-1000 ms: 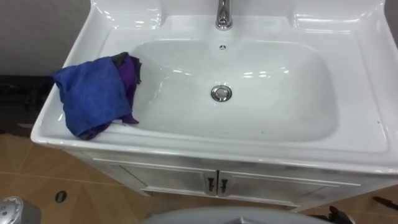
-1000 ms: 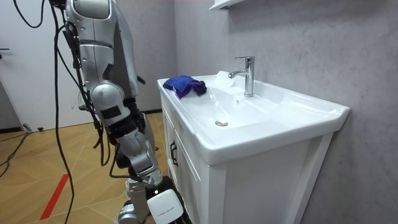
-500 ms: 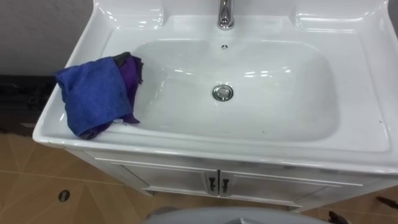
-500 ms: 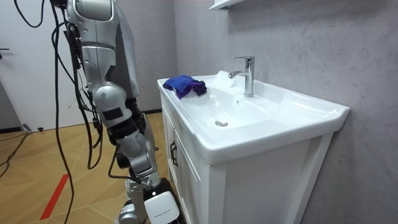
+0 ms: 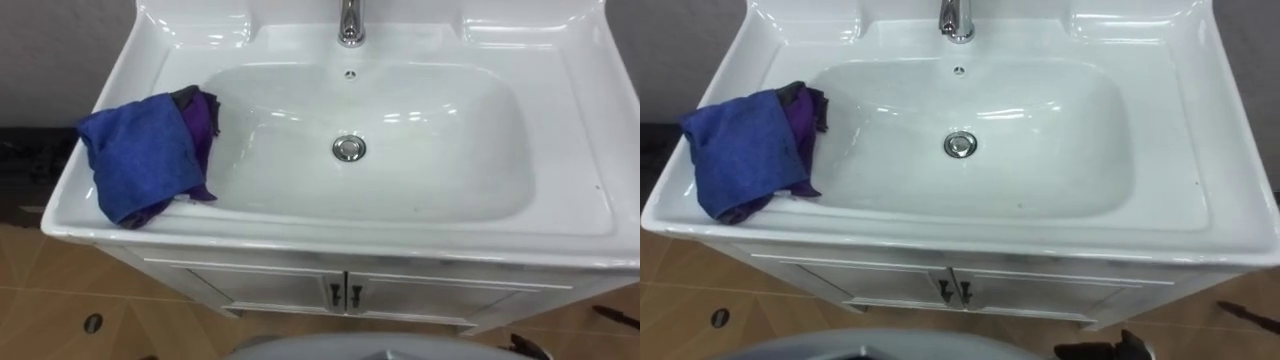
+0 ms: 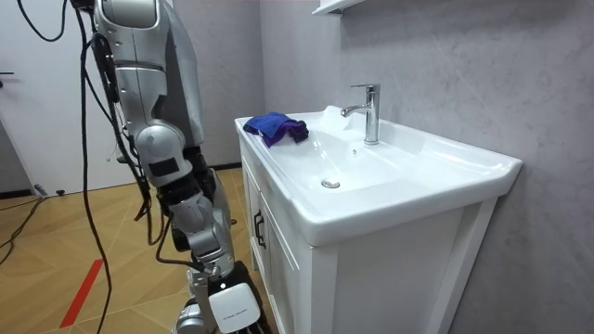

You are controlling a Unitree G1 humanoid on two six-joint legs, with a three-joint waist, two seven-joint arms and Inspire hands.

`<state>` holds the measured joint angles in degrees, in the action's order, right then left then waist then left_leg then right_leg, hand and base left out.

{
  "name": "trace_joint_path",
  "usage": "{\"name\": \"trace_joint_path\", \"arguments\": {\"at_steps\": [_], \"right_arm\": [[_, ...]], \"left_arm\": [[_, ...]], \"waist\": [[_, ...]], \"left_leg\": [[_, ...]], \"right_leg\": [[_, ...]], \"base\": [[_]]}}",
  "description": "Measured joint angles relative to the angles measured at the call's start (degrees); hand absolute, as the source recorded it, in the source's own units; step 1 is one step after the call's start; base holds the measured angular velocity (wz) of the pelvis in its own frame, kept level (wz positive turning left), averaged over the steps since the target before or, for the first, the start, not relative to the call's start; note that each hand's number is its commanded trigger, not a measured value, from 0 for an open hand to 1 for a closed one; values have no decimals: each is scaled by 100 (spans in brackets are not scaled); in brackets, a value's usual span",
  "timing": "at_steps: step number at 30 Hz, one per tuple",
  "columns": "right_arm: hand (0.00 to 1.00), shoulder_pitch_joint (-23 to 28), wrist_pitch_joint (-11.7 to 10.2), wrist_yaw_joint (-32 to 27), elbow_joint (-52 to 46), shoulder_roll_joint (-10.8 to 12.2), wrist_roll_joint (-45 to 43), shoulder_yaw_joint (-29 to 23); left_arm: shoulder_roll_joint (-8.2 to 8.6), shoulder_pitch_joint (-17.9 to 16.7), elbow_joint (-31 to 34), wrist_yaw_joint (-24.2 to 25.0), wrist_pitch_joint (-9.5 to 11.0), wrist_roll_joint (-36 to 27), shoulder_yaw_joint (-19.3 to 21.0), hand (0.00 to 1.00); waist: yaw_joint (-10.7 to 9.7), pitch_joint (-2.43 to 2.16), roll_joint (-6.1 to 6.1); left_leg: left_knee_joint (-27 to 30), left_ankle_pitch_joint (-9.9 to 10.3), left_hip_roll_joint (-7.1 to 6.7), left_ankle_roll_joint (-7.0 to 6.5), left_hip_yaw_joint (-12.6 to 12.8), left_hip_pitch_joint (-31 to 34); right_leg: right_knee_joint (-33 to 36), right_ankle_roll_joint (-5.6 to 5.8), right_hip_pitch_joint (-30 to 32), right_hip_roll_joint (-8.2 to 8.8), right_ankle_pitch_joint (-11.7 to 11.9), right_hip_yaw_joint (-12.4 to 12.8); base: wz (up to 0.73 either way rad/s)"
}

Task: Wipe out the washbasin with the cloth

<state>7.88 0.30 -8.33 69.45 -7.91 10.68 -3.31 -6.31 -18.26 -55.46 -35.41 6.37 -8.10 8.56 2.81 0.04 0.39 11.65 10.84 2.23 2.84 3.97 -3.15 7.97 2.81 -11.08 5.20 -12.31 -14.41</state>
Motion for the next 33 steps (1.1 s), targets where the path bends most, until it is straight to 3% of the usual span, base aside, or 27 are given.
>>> {"name": "trace_joint_path", "arguments": {"at_steps": [5, 9, 18, 20, 33], "right_arm": [[0, -30, -2, 515, 111, 42, 350, 210], [0, -111, -21, 869, 221, 57, 467, 220], [0, -175, -14, 1118, 422, -4, 472, 376], [0, -224, -14, 1175, 425, -30, 465, 425], [0, -233, 113, 1273, 439, -76, 477, 425]], "left_arm": [[2, 89, 27, 813, -238, 1063, -324, 0], [-3, 254, 20, 1333, -381, 1410, -404, 0], [-24, 486, -277, 2241, -607, 1718, -413, 0], [-28, 520, -309, 2322, -609, 1717, -384, 0], [-94, 670, -647, 2755, -784, 1316, -175, 0]], "waist": [[-160, 39, -223], [-246, 20, -288], [-242, 33, -279], [-245, 50, -275], [-250, 46, -231]], "left_leg": [[6, 0, -5, -1, 56, 21], [8, -1, -4, -2, 65, 142], [-95, 0, 9, -8, 209, -73], [-95, 0, 9, -8, 222, -70], [-75, 6, 13, -13, 213, -58]], "right_leg": [[-38, 5, 23, 8, -3, 25], [-27, 5, 143, 6, -2, 47], [10, 6, 113, 4, 9, 286], [-3, 7, 114, 4, 9, 310], [28, 11, 113, -1, 12, 287]], "base": [[-3], [0], [-9], [-5], [0]]}}
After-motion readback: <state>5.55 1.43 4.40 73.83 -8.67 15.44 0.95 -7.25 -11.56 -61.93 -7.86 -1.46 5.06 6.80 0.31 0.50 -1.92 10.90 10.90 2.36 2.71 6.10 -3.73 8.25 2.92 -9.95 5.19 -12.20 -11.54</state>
